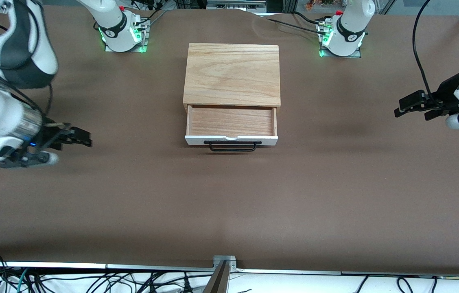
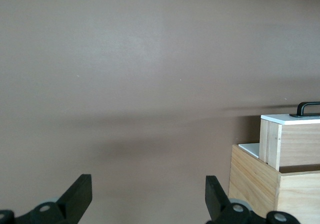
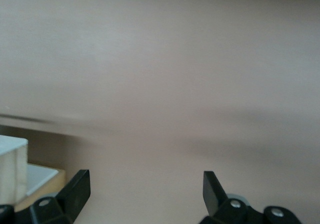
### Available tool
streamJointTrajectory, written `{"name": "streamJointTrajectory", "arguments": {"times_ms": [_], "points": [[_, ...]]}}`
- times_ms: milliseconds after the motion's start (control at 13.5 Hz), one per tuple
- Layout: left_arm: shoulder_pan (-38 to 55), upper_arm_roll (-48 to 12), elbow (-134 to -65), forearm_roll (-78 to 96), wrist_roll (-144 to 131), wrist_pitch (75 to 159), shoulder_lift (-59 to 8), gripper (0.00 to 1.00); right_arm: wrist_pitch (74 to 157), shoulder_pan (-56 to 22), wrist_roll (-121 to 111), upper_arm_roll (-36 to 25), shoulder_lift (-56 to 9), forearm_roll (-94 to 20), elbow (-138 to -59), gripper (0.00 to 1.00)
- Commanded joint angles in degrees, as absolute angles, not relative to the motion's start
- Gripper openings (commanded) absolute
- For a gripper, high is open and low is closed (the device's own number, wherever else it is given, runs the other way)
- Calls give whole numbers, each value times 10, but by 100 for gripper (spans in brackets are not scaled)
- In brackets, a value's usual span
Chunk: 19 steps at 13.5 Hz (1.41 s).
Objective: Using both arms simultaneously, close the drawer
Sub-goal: 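Move the right gripper and the left gripper toward the drawer front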
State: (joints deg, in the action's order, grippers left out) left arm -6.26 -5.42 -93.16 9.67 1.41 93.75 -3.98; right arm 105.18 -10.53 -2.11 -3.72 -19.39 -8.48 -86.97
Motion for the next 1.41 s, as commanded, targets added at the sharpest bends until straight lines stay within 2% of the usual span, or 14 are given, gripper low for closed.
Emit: {"name": "streamJointTrajectory", "arguments": {"times_ms": [0,74,296,741,1037,1333], "points": [[-47,-73,-913,124,11,939,-53,100,1096,-127,-15,-31,-233,-129,-865,100],[-36,-79,-908,133,8,940,-74,100,1118,-140,-12,-30,-244,-137,-865,100],[3,-83,-906,169,6,1017,-135,100,1168,-168,-12,-23,-275,-169,-865,100],[109,-85,-899,178,6,1149,-235,100,1181,-216,-11,-21,-307,-262,-864,100],[127,-84,-861,225,8,1158,-297,100,1203,-239,-12,-19,-334,-301,-864,100],[162,-84,-859,245,-5,1180,-333,100,1233,-268,-11,-19,-352,-304,-864,100]]}}
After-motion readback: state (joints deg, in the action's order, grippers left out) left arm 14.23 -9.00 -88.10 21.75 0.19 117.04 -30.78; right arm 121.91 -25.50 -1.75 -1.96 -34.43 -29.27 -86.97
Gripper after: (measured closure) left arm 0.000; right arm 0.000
